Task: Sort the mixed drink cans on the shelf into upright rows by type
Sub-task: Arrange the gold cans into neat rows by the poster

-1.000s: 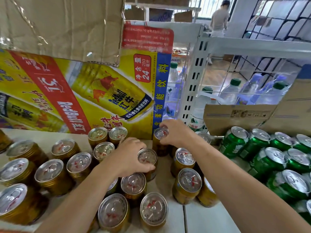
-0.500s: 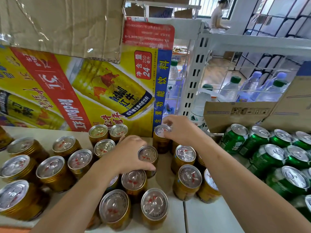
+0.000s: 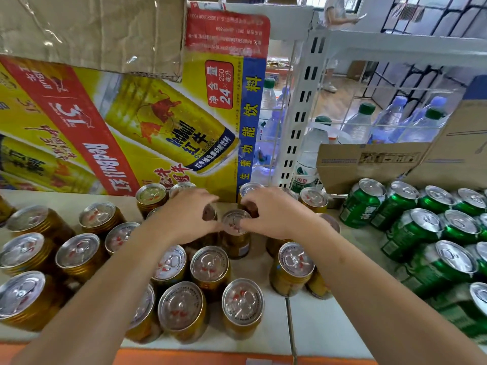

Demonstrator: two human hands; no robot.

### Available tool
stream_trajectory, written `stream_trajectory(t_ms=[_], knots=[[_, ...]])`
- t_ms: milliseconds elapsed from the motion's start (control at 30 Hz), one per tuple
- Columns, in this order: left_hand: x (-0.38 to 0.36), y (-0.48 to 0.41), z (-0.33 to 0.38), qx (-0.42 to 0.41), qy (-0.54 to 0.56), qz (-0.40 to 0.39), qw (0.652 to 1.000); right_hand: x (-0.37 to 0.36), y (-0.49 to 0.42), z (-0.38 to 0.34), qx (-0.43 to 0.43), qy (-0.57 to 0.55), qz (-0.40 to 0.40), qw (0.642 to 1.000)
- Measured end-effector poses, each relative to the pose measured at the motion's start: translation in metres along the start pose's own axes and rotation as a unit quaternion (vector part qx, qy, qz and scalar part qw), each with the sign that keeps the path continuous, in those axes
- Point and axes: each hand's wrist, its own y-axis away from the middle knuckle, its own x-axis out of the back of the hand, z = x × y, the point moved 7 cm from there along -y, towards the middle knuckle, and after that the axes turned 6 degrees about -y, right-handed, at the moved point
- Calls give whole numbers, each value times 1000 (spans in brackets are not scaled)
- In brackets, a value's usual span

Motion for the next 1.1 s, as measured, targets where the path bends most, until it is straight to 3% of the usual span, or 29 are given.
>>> stream_trajectory(t_ms=[133, 633, 1100], knots=[[-6, 6, -10, 13, 21, 23, 999, -18, -8, -13, -23, 63, 4, 998], [-18, 23, -20, 53, 117, 148, 981, -17, -8, -2, -7, -20, 24, 999], [-19, 22, -24, 62, 127, 151, 978, -5, 7, 15, -32, -35, 42, 998]])
